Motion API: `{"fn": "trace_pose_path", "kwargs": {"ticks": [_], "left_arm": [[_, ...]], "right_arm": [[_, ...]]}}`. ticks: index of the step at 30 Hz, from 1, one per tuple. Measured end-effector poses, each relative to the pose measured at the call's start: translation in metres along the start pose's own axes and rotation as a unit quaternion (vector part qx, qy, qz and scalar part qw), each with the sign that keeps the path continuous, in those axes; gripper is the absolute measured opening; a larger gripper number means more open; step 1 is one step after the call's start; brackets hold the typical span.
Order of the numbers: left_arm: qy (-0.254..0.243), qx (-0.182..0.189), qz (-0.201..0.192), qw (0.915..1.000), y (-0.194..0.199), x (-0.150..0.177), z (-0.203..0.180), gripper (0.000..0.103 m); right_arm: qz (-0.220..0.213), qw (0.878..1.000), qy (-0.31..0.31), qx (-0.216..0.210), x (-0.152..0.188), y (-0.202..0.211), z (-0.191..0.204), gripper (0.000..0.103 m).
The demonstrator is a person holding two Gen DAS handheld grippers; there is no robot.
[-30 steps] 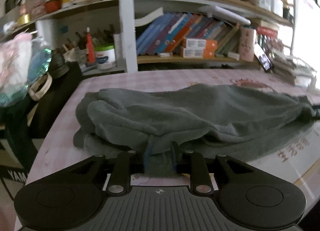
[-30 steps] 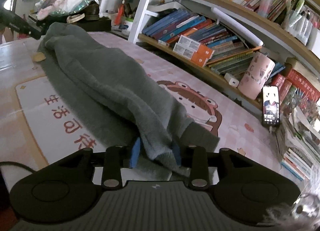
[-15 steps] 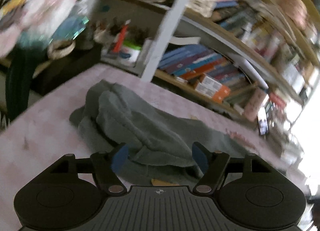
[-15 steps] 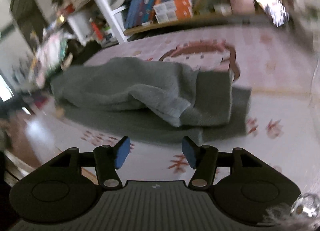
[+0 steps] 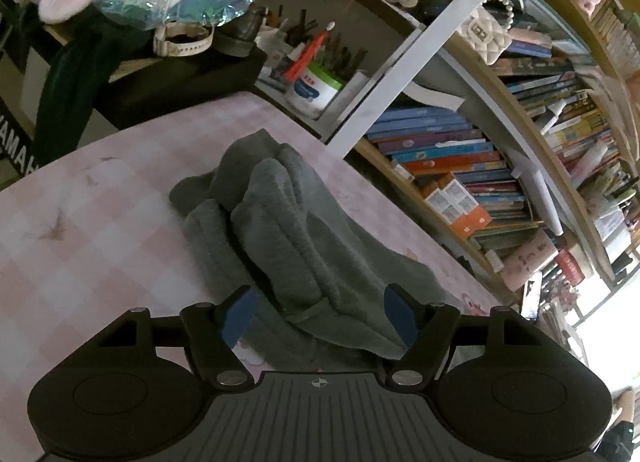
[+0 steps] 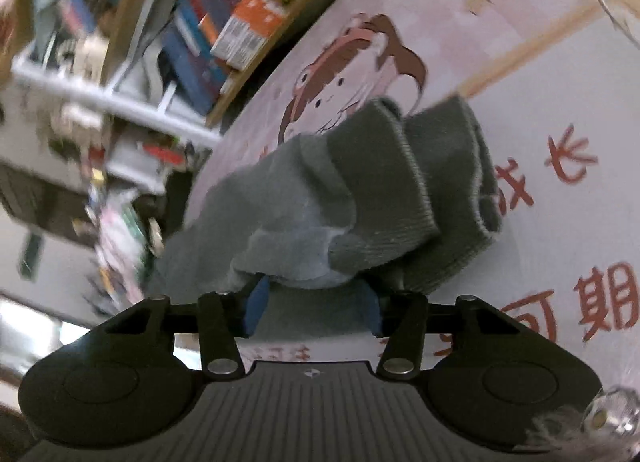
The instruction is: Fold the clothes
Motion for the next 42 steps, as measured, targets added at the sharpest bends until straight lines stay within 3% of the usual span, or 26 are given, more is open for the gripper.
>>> {"fn": "trace_pose_path", "kwargs": {"ticks": [3,6,9,11,13,16,17,19,21,24,25,27,31,35,42], "left_arm": [[0.007,-0.002,0.006,1.0,-0.006,0.003,0.002,0.073],[0.007,0.001,0.011,0.9999,-0.011,0.004,0.002,0.073],[0.003,0.004,0.012,0.9999,-0.015,0.005,0.0,0.073],[0.003,0.005,0.011,0.9999,-0.017,0.004,0.0,0.073],[0.004,0.006,0.01,0.9999,-0.019,0.005,0.0,0.073],[0.003,0.006,0.01,0.9999,-0.021,0.005,-0.001,0.073],[0.003,0.007,0.01,0.9999,-0.022,0.004,-0.001,0.073],[0.002,0.008,0.008,0.9999,-0.023,0.003,-0.001,0.073],[0.001,0.01,0.005,0.9999,-0.022,0.002,0.0,0.073],[0.002,0.009,0.005,0.9999,-0.022,0.001,0.001,0.073],[0.003,0.007,0.005,1.0,-0.023,0.001,0.002,0.073],[0.006,0.004,0.005,1.0,-0.023,0.001,0.004,0.073],[0.01,0.002,0.003,0.9999,-0.023,0.002,0.007,0.073],[0.008,0.003,0.006,0.9999,-0.024,0.002,0.006,0.073],[0.013,0.001,0.009,0.9999,-0.025,0.002,0.008,0.073]], "right_arm": [[-0.003,1.0,-0.027,-0.008,-0.004,-0.002,-0.004,0.045],[-0.008,1.0,-0.012,0.014,-0.005,-0.005,0.0,0.029],[-0.018,0.999,0.02,0.027,-0.005,-0.006,0.006,0.019],[-0.035,0.996,0.073,0.034,-0.002,-0.004,0.018,0.016],[-0.073,0.983,0.164,0.035,0.009,0.005,0.041,0.015],[-0.145,0.944,0.296,-0.006,0.029,0.029,0.076,0.014],[-0.165,0.93,0.327,-0.026,0.034,0.038,0.085,0.014],[-0.177,0.921,0.343,-0.042,0.035,0.045,0.088,0.014],[-0.163,0.932,0.323,-0.012,0.028,0.041,0.079,0.014],[-0.087,0.968,0.216,0.094,0.004,0.013,0.038,0.014],[-0.064,0.976,0.18,0.106,-0.001,0.006,0.022,0.014],[-0.054,0.985,0.141,0.087,-0.006,0.003,0.004,0.014],[-0.057,0.982,0.155,0.087,-0.004,0.001,0.009,0.02],[-0.054,0.985,0.148,0.071,-0.005,0.003,0.01,0.039],[-0.054,0.99,0.121,0.051,-0.01,0.001,0.013,0.042]]}}
Point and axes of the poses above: each gripper's, at about its wrist camera, not at the fingertips, and y roughly against the way its jaws point, z to its left, x to its underside, the point moved 2 cm from there along -y, roughly the way its jaws point, and after that the axes turned 12 degrees about -y, right-handed, at the moved point
